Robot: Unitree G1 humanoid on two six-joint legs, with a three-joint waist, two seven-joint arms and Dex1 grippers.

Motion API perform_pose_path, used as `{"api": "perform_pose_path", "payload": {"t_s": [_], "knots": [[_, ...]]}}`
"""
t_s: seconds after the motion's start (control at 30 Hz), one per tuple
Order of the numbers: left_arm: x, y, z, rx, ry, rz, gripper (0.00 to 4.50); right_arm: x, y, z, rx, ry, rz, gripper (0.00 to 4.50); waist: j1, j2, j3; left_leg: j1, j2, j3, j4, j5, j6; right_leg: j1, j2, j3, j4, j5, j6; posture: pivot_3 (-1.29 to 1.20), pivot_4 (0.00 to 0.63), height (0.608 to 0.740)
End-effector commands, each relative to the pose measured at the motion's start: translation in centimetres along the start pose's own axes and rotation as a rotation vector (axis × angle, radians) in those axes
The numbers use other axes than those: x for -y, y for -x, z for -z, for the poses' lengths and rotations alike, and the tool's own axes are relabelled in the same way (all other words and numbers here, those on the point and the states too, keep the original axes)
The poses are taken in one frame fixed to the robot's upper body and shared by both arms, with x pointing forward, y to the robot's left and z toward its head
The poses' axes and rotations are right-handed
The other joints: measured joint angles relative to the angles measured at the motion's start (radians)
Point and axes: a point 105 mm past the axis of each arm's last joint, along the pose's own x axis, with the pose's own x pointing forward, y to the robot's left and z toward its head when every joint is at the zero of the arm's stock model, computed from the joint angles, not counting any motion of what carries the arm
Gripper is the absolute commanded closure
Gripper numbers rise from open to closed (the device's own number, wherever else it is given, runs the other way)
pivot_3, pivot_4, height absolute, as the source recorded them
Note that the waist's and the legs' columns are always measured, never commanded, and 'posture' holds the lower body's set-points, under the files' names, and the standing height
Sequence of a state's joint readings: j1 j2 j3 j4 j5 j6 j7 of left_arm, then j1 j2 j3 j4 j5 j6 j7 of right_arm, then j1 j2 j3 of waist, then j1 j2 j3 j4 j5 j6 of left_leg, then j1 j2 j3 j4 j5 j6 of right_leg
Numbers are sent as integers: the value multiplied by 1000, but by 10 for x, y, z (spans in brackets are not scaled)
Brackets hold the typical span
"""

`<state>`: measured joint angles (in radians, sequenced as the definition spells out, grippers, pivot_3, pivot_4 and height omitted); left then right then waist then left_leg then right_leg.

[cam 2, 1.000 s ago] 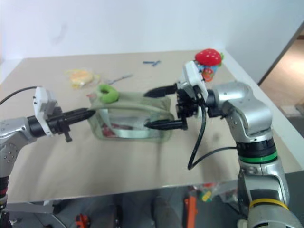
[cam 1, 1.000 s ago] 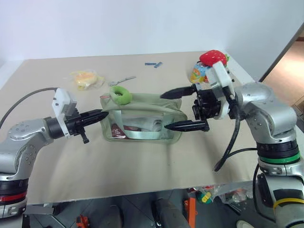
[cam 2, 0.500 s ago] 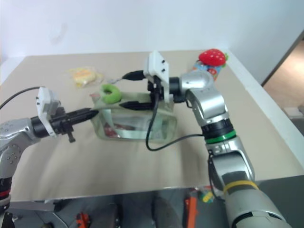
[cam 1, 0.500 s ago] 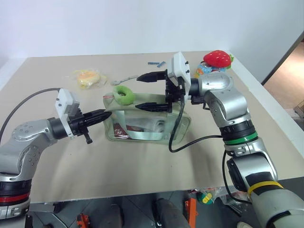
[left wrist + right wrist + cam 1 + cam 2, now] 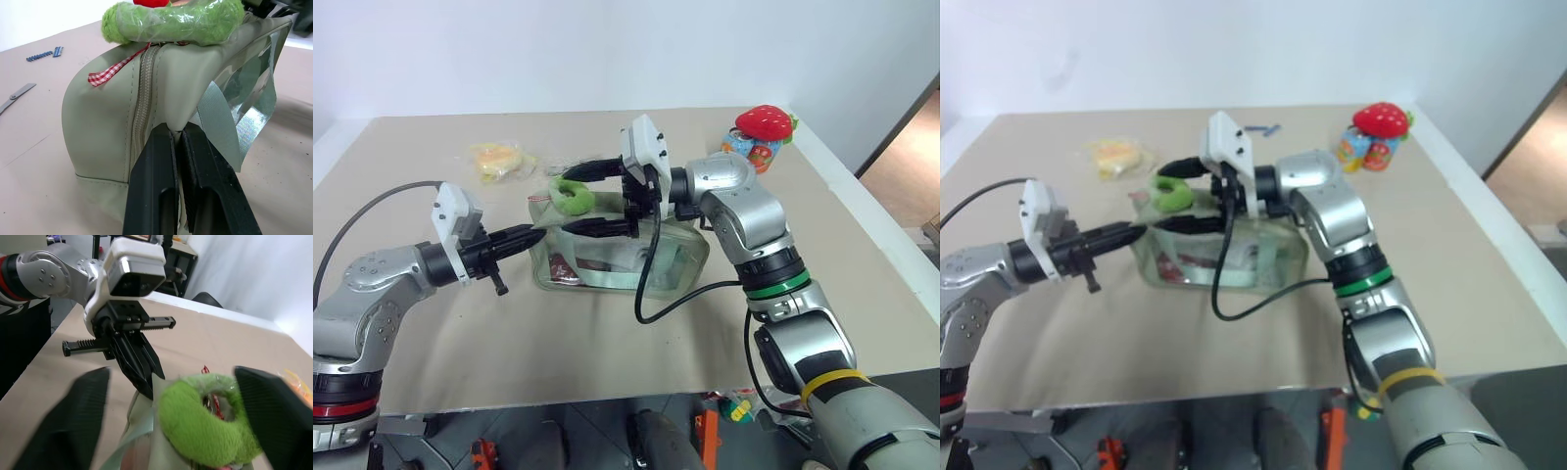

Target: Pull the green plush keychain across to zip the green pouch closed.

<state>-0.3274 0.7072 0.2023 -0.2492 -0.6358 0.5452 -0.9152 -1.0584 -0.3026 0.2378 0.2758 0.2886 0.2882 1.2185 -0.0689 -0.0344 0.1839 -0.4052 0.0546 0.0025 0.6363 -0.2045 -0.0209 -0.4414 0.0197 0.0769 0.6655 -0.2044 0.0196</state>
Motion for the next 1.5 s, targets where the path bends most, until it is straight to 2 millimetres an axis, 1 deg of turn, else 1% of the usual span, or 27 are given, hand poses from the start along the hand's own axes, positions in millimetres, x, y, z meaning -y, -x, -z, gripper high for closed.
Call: {"api": "perform_pose_path", "payload": {"t_s": [0.03,0.13,0.17,0.2,0.23,0.27,0.43,0.6,0.77,0.87,1.0,1.13,1.33,1.5], "knots": [[8,-4,0,-4,-14,25,4500,-1,0,1,-14,27,-6,2153,0,0,0,0,0,0,0,0,0,0,0,0,0,0,0,0,150,740],[8,-4,0,-4,-13,24,4500,-1,1,5,-28,33,-8,3250,0,0,0,0,0,0,0,0,0,0,0,0,0,0,0,0,150,740],[8,-4,0,-3,-13,23,4500,-2,1,6,-30,35,-8,3476,0,0,0,0,0,0,0,0,0,0,0,0,0,0,0,0,150,740],[8,-5,0,-3,-13,23,4500,-2,2,7,-33,40,-8,3934,0,0,0,0,0,0,0,0,0,0,0,0,0,0,0,0,150,740],[8,-5,0,-2,-12,23,4500,-2,2,7,-34,42,-8,4156,0,0,0,0,0,-1,0,0,0,0,0,-1,0,0,0,0,150,740],[8,-5,0,-2,-12,23,4500,-2,2,7,-34,43,-7,4484,0,0,0,0,0,-1,0,0,0,0,0,0,0,0,0,0,150,740],[7,-8,-2,1,-17,22,4500,-3,4,1,-3,61,-6,4484,0,0,0,0,-1,-1,0,0,0,0,0,-1,0,0,0,0,150,740],[3,-12,-9,25,-27,-3,4500,3,12,-24,72,163,24,4484,1,0,0,-1,-2,-1,0,0,0,0,-2,-1,0,0,0,0,150,740],[-5,-19,-21,83,-43,-60,4500,12,30,-52,116,256,74,4484,2,0,0,-2,-3,-2,0,0,0,0,-2,-1,0,0,1,0,150,740],[-6,-21,-24,95,-49,-70,4500,11,37,-58,113,283,81,4484,1,0,0,-2,-2,-2,0,0,0,0,-2,-2,0,-1,0,0,150,740],[-7,-23,-24,101,-44,-84,4500,10,47,-59,95,298,96,4484,-3,0,0,-2,-2,-3,-2,0,0,-1,-1,-2,0,-2,-1,0,150,740],[-9,-27,-21,97,-35,-108,4500,12,61,-49,58,284,141,4484,-2,0,0,-2,-2,-3,-2,0,0,0,-2,-3,0,-2,-1,0,150,740],[-11,-30,-19,101,-2,-130,4500,17,72,-40,22,275,195,4484,-2,0,0,-2,-3,-3,-1,0,0,0,-2,-3,0,-2,0,0,150,740],[-11,-29,-19,112,34,-129,4500,21,78,-35,5,270,224,4484,-3,0,0,-2,-3,-3,-1,0,0,0,-2,-3,0,-2,0,0,150,740]]}}
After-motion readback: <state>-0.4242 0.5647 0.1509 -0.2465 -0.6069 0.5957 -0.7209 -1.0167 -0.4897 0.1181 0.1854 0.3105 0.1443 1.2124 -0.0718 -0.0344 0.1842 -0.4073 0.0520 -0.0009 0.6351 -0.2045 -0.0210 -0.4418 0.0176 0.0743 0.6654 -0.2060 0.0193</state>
